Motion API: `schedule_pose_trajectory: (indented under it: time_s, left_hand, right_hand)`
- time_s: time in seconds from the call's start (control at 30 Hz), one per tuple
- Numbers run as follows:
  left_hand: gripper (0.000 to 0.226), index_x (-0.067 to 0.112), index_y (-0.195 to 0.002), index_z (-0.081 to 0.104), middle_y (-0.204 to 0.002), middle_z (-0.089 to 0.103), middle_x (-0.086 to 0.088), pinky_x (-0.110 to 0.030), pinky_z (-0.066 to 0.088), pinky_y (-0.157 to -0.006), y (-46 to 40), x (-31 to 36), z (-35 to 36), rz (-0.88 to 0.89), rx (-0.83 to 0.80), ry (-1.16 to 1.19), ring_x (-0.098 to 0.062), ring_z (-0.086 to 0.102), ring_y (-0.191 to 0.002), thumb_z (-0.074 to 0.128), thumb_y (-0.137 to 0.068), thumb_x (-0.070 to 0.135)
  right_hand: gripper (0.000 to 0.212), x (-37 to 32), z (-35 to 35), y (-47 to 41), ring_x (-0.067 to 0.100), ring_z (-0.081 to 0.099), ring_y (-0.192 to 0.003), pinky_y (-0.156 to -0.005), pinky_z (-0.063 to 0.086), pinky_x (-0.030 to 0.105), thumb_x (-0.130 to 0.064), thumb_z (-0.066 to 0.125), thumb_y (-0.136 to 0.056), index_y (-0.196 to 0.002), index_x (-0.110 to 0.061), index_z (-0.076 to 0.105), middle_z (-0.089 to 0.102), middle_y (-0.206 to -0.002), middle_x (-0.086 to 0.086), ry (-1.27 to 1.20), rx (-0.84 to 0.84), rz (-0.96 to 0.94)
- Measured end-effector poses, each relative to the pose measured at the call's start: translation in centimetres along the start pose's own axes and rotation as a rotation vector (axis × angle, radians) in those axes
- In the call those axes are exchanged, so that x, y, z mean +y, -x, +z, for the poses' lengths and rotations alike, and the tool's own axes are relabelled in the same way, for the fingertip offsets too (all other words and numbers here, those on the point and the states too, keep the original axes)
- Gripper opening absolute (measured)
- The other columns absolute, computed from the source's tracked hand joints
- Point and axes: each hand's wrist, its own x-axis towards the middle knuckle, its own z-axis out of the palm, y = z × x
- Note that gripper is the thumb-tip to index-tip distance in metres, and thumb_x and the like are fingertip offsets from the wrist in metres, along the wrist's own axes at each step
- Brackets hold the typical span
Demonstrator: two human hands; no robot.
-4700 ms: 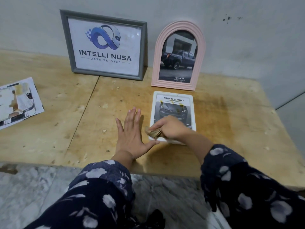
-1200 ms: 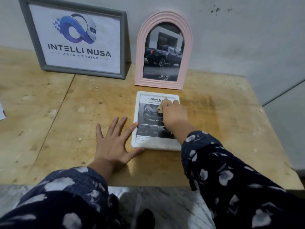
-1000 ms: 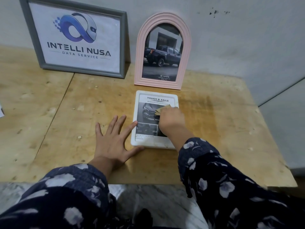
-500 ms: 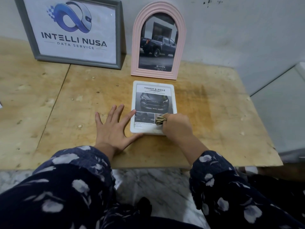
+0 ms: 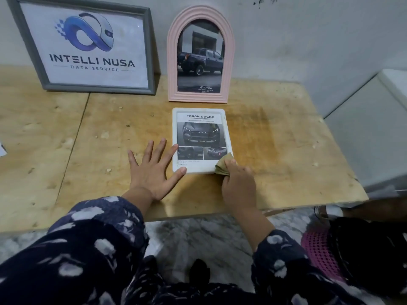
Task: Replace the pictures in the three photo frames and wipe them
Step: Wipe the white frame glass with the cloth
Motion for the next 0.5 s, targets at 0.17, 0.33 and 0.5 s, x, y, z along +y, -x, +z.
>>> schedule_pose_trajectory:
  time_s: [0.17, 0.33, 0.5]
  left_hand:
    - [0.077, 0.054, -0.143, -0.017, -0.156, -0.024, 0.015, -0.065, -0.016, -0.108, -1.1, -0.5, -1.2, -0.004, -0.247, 0.104, -0.015, -0.027, -0.143, -0.017, -0.071, 0.083]
    - [0.080, 0.054, -0.145, -0.011, -0.155, -0.026, 0.018, -0.062, -0.020, -0.108, -1.5, -0.8, -2.5, 0.004, -0.395, 0.216, -0.014, -0.029, -0.142, -0.012, -0.069, 0.079]
    - [0.067, 0.057, -0.144, -0.007, -0.156, -0.021, 0.020, -0.061, -0.022, -0.107, -1.9, -1.4, -2.4, 0.021, -0.432, 0.327, -0.012, -0.027, -0.143, -0.005, -0.080, 0.077]
  right_hand:
    - [0.055, -0.4, 2.4, 0.4, 0.035, 0.043, -0.110, -0.087, 0.043, 0.039, 0.001, 0.045, -0.084, -0.138, -0.010, 0.049, 0.051, -0.140, 0.010, 0.036, 0.065, 0.038]
    - [0.054, -2.6, 4.3, 1.4, 0.041, 0.053, -0.099, -0.085, 0.048, 0.043, -0.002, 0.044, -0.079, -0.131, -0.007, 0.058, 0.058, -0.134, 0.013, -0.023, 0.155, 0.083]
    - [0.056, -5.1, 4.9, 1.7, 0.037, 0.052, -0.101, -0.088, 0.046, 0.041, -0.011, 0.036, -0.079, -0.130, -0.010, 0.060, 0.057, -0.135, 0.009, -0.103, 0.144, 0.107]
